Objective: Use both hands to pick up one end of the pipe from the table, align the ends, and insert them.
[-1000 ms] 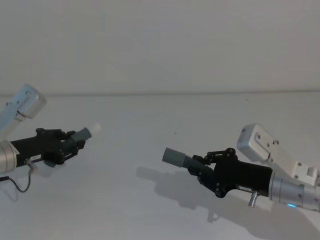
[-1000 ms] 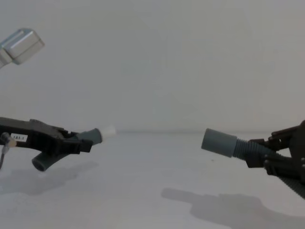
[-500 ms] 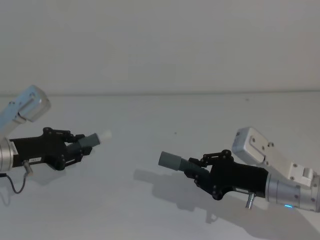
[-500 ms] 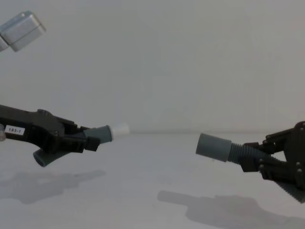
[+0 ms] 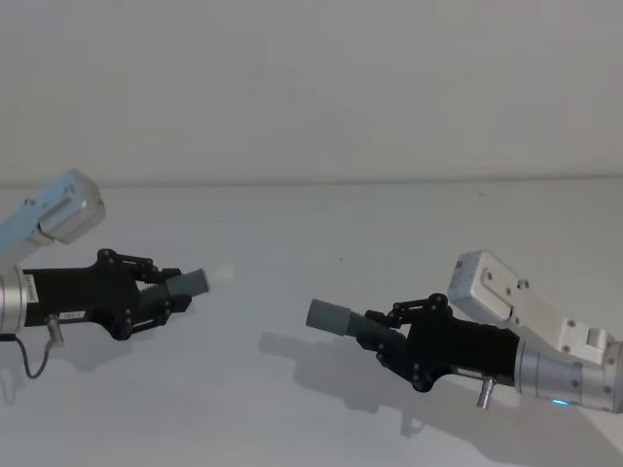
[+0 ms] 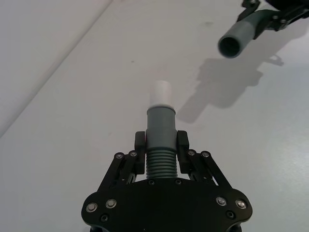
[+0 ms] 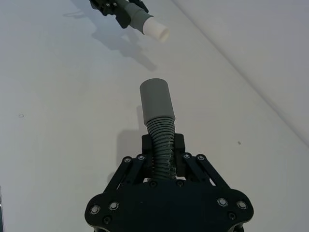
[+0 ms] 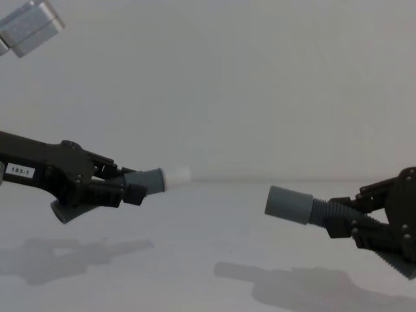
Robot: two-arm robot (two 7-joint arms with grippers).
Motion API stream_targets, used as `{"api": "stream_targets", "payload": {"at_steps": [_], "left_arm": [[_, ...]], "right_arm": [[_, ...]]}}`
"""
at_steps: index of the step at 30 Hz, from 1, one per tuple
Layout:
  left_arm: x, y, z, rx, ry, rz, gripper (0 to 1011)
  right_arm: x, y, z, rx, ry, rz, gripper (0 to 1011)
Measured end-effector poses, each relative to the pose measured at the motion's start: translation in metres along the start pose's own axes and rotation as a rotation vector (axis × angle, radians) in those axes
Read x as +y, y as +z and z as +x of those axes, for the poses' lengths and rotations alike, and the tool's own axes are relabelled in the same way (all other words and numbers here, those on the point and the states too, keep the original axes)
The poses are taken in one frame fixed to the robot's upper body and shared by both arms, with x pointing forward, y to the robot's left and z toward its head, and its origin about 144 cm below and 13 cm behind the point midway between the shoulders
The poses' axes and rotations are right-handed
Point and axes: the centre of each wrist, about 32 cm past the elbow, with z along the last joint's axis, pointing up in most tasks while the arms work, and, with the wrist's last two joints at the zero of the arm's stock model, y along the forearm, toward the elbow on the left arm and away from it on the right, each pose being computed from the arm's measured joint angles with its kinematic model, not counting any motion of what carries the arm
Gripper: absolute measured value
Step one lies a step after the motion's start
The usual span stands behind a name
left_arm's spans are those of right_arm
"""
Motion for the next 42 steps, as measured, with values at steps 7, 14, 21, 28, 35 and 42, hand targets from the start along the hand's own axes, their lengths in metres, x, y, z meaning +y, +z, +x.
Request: {"api": "stream_targets", "payload": {"at_steps": [7, 14, 21, 28, 35, 42], "left_arm": [[-0.002, 0.004, 0.001, -0.025, -0.048, -0.011, 348], [-0.004, 0.007, 0.003, -0.044, -0.094, -0.015, 348], [-0.009, 0.011, 0.004, -0.059, -0.133, -0.013, 348], [-0.013, 0.014, 0.006, -0.068, -0.152, -0.017, 348], [-0.017, 0.016, 0.007, -0.077, -0.172, -0.025, 348], [-0.022, 0.019, 0.008, -0.086, -0.194, -0.031, 348]], "right_arm": [[0.0, 0.0, 0.0, -0.004, 0.003, 0.0, 226], [0.0, -0.001, 0.0, -0.007, 0.006, 0.002, 226], [-0.001, -0.001, 0.0, -0.008, 0.007, 0.004, 227], [-0.001, -0.002, 0.0, -0.011, 0.008, 0.005, 227], [-0.002, -0.002, 0.0, -0.012, 0.009, 0.004, 226], [-0.003, -0.002, 0.0, -0.012, 0.009, 0.004, 227]]}}
